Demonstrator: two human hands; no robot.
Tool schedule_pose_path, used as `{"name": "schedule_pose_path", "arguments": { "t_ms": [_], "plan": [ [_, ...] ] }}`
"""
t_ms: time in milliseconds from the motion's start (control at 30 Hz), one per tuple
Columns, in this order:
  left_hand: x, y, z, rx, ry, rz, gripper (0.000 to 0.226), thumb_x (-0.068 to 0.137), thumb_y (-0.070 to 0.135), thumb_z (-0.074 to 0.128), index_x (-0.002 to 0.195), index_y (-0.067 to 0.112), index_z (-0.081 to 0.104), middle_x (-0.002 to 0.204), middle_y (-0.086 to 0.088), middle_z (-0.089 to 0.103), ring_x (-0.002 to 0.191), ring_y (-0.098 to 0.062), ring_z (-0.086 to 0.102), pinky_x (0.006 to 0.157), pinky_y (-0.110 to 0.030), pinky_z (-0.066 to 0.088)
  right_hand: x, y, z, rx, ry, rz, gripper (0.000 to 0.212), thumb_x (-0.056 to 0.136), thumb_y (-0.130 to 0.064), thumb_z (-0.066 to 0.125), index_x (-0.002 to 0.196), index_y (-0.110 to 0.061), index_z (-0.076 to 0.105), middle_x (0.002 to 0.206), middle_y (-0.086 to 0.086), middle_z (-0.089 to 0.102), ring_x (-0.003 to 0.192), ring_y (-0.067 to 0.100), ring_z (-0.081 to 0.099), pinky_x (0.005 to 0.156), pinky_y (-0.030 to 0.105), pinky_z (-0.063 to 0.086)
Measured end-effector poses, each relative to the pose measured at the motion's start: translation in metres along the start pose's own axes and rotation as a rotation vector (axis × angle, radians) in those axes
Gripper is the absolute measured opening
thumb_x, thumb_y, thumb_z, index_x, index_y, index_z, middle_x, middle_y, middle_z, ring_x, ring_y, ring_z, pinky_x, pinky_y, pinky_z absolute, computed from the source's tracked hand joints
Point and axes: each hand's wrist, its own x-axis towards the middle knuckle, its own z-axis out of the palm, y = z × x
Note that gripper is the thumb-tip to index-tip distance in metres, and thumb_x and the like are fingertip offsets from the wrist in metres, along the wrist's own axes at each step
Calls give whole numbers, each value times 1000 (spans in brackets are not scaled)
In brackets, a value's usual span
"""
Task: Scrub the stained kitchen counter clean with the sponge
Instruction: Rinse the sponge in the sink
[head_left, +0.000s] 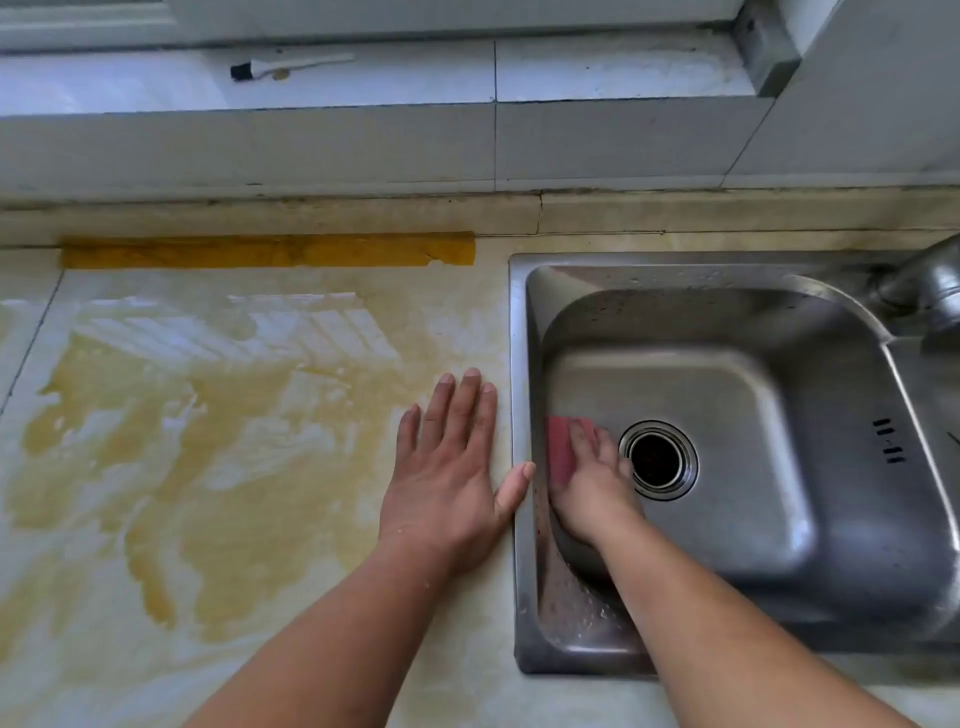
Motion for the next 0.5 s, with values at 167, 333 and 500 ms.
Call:
{"name": "schedule_pose_path", "arguments": {
  "t_ms": [167,333,500],
  "plan": [
    [0,-2,4,-9,39,20,84,100,72,9,161,25,-22,166,4,-36,150,-17,-39,127,-48,-12,23,-10,-3,-72,-72,43,77,97,-46,48,154,-52,-3,167,-8,-15,152,35,5,119,49,26],
    [0,-1,4,2,25,26,83,100,72,8,160,26,-25,164,4,-42,148,-16,-42,127,-48,-13,33,-9,1,-134,-90,58,77,97,-44,50,153,-55,0,166,-7,-18,151,37,3,117,47,28],
    [-1,-1,3,-4,13,13,84,98,73,7,160,26,-26,162,-1,-44,147,-17,-44,127,-49,-13,34,-13,4,-131,-98,86,89,91,-26,60,150,-61,4,164,-9,-24,150,37,-3,114,49,33]
  ]
}}
